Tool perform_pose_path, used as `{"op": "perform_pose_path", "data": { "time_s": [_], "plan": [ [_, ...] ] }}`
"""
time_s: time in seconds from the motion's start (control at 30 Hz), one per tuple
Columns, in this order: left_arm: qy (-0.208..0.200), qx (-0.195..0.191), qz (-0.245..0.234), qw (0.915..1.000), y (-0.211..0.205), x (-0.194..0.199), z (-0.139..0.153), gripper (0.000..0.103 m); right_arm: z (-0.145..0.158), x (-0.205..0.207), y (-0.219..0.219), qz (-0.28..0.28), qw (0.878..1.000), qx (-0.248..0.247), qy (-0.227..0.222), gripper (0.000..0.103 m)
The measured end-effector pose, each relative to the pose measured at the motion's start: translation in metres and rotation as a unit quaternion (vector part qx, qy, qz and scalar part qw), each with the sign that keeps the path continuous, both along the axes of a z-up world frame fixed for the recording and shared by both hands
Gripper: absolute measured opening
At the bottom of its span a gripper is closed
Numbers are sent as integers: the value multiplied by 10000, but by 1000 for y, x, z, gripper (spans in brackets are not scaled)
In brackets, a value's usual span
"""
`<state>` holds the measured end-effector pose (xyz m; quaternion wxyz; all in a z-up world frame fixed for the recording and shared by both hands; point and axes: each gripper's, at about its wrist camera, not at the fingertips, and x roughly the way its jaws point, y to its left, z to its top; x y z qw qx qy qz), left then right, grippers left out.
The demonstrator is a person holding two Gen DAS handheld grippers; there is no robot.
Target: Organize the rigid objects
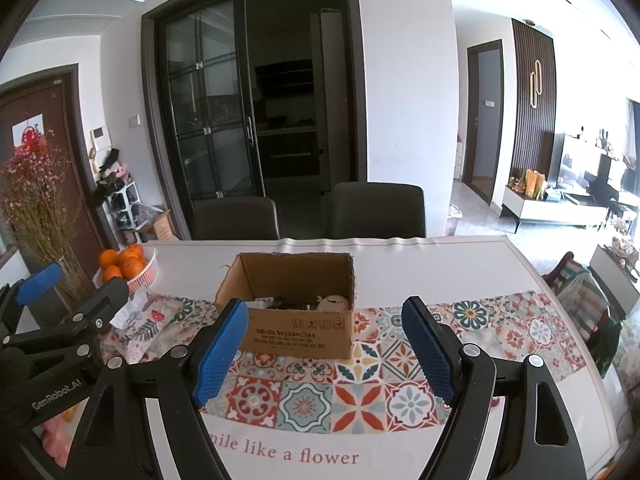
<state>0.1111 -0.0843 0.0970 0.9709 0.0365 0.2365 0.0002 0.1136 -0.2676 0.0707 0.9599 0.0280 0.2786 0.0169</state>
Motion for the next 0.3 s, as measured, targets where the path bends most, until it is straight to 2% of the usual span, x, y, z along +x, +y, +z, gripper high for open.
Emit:
{"op": "perform_pose_path", "data": {
  "time_s": [0.3],
  "plan": [
    [-8, -4, 7, 10000, 0, 0, 0, 103, 0, 0, 2, 22, 10000, 7, -5, 80]
  ]
}}
